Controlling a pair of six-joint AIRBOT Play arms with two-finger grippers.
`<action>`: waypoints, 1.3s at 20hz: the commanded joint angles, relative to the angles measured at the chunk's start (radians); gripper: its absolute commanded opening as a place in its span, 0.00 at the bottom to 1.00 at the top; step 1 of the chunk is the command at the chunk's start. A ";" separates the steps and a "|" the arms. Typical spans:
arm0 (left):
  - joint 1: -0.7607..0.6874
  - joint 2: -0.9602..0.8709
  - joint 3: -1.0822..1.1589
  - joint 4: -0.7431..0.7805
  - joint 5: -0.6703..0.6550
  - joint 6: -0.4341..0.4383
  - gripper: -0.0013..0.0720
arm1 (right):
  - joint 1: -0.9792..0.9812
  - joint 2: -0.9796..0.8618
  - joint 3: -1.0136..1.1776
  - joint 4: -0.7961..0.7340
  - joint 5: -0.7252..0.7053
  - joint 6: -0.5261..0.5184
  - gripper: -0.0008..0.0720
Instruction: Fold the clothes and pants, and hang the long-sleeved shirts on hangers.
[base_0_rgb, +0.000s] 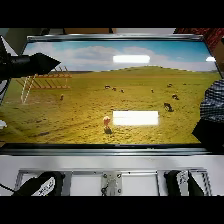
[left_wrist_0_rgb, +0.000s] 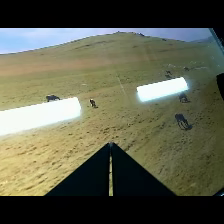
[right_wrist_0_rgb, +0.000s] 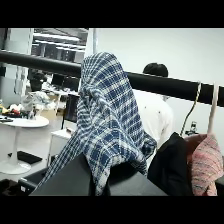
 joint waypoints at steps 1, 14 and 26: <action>0.001 0.001 0.000 0.000 0.000 0.001 0.04 | -0.002 0.004 0.001 -0.003 -0.003 0.000 0.03; 0.001 0.001 0.000 0.001 -0.089 0.003 0.04 | -0.018 -0.029 0.000 -0.118 0.058 0.001 0.03; 0.001 0.001 0.000 0.001 -0.121 0.003 0.04 | -0.278 -0.051 0.000 -0.115 0.320 0.232 0.03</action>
